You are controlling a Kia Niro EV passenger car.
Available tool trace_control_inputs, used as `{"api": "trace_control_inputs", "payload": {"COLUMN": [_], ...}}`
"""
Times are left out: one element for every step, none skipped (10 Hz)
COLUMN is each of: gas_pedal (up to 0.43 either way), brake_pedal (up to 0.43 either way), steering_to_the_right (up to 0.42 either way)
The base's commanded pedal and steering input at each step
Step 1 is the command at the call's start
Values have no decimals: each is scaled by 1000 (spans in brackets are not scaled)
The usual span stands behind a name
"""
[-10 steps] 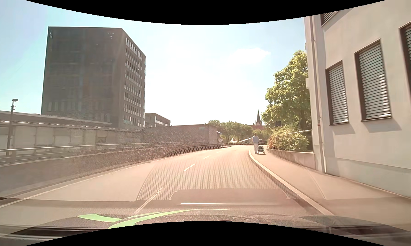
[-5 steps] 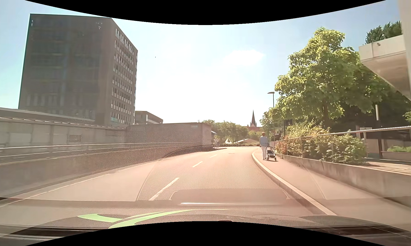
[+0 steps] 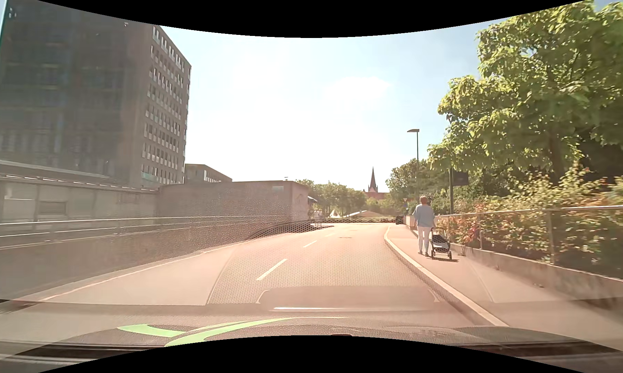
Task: Follow the waypoints while adhering to traffic rules and regulations
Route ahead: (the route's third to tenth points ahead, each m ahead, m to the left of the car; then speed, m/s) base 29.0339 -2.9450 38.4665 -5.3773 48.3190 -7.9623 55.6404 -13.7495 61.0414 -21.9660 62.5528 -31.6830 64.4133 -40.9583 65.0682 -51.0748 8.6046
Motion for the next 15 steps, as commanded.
{"api": "trace_control_inputs", "payload": {"gas_pedal": [79,79,79,67,67,67,59,59,59,47,47,39,39,28,0], "brake_pedal": [0,0,0,0,0,0,0,0,0,0,0,0,0,0,0], "steering_to_the_right": [44,45,49,52,55,56,59,62,63,63,63,62,59,56,54]}}
